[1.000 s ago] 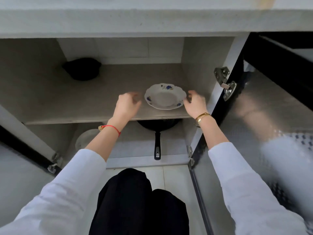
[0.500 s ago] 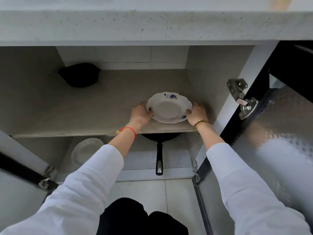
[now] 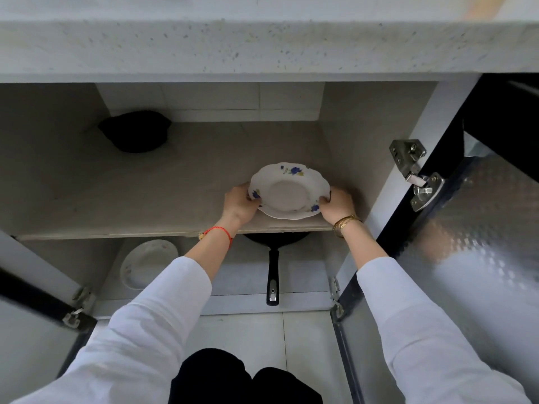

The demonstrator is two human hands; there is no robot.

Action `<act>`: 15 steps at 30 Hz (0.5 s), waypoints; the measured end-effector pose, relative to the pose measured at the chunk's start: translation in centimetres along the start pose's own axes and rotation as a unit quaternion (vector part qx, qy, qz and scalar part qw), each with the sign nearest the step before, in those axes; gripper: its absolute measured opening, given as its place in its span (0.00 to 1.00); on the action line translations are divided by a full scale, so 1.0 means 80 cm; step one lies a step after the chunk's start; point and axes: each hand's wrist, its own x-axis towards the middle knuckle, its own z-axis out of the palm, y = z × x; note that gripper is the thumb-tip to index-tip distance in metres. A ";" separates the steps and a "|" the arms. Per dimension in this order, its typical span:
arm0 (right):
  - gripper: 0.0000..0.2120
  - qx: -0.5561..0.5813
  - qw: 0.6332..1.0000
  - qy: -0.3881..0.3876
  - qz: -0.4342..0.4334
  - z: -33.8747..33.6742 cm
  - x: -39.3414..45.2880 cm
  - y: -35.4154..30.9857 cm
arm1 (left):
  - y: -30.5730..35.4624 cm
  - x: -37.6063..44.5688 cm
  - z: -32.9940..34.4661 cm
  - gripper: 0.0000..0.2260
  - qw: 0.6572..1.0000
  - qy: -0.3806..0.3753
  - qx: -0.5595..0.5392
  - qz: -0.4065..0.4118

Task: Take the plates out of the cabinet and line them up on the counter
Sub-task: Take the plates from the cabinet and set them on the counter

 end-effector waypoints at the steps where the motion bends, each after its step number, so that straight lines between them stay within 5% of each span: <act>1: 0.12 0.001 1.000 -0.002 -0.006 0.000 -0.006 0.001 | -0.002 -0.006 -0.002 0.12 1.000 0.003 0.000 0.001; 15: 0.13 0.124 0.982 0.047 -0.135 0.014 -0.152 -0.040 | -0.039 -0.164 -0.090 0.12 0.994 0.098 -0.021 0.040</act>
